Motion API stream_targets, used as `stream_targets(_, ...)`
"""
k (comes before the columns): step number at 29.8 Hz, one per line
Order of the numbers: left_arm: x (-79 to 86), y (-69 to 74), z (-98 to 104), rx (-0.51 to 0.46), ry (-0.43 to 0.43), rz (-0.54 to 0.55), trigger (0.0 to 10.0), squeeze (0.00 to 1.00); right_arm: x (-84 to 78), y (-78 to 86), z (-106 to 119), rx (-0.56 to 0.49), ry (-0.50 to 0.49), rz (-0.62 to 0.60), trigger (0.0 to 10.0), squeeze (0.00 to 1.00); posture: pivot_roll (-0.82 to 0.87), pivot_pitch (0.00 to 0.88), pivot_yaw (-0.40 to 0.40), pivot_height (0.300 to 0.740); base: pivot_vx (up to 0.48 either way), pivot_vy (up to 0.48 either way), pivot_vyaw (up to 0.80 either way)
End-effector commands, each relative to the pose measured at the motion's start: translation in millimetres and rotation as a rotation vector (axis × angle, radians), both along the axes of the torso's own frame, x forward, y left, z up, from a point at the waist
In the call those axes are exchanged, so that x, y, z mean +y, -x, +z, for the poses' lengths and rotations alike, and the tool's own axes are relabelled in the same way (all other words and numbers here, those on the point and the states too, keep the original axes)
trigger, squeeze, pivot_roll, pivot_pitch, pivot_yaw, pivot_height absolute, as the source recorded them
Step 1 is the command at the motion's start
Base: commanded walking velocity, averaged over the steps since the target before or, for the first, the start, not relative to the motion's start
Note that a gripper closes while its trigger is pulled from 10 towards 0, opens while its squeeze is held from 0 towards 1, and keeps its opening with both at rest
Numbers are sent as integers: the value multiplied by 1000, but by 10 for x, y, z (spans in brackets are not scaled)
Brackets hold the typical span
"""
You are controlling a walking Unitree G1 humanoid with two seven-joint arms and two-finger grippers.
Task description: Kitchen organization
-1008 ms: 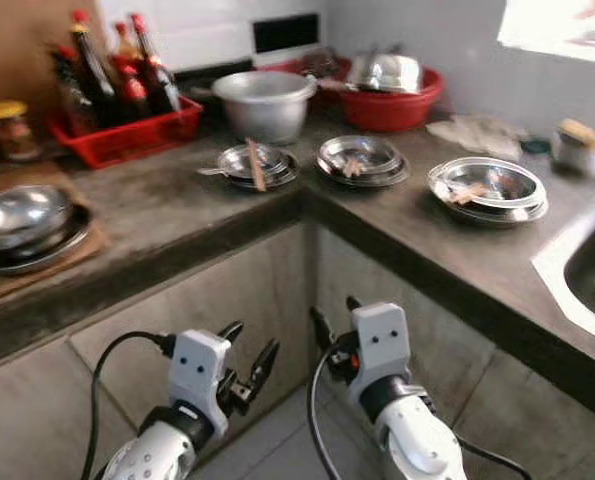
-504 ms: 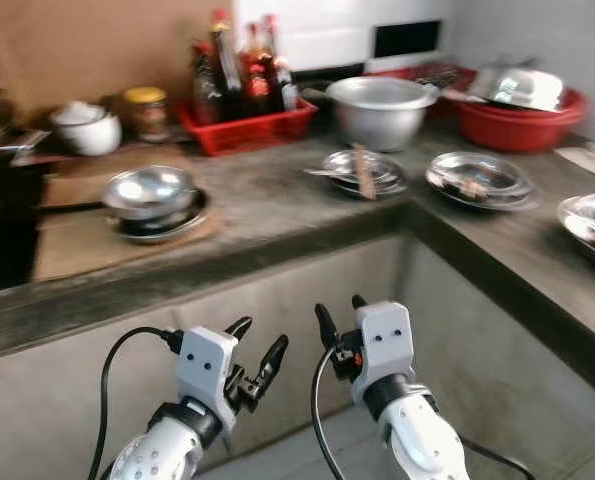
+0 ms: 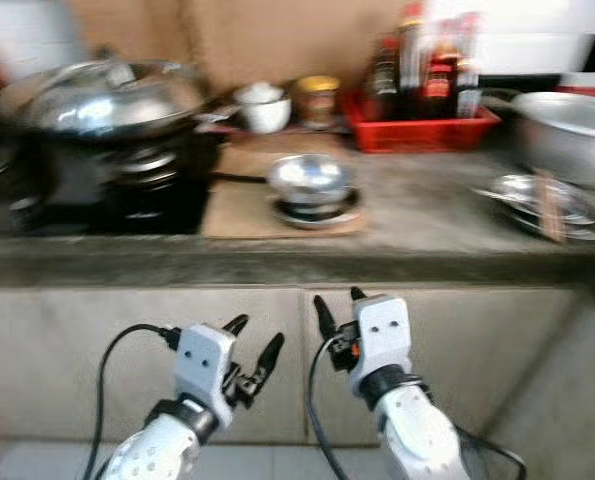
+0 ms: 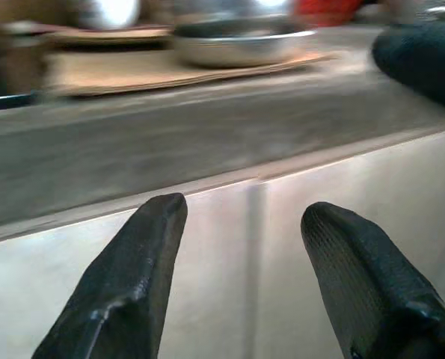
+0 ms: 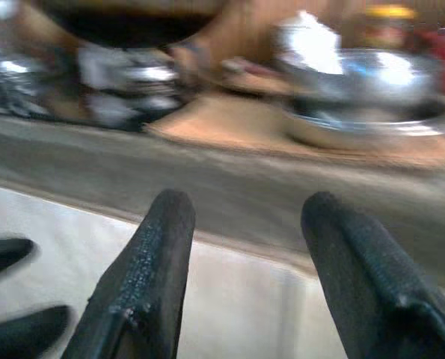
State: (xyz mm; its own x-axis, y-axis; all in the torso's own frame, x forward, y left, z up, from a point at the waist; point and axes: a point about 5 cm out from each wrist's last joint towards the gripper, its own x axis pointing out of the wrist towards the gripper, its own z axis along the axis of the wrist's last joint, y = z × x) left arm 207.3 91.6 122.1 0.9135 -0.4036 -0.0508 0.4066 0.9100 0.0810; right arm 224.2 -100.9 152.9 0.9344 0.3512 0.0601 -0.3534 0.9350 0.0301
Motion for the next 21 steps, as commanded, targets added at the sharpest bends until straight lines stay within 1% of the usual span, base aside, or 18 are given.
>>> stream_targets(1,-82,-11,45,-20,9,-23,10000,0,-87,-18,7,-2,10,-33,10000,0,37,0,-47,740,0,0,506)
stream_targets(3,-79,-24,53,-28,4,-22,10000,0,-105,-40,16,-2,4,-47,10000,0,36,0,-46,740,0,0,253)
stream_targets(12,-39,-58,59,-39,-3,-3,10000,0,-177,-81,10,-1,13,-102,10000,0,36,0,-49,740,289,0,0)
stream_targets(15,-35,-59,50,-28,2,5,10000,0,-188,-75,-11,8,20,-110,10000,0,36,0,-49,740,0,0,-800)
stream_targets(21,-37,-65,62,-38,2,7,10000,0,-194,-72,-23,13,28,-122,10000,0,35,0,-47,740,0,0,-800)
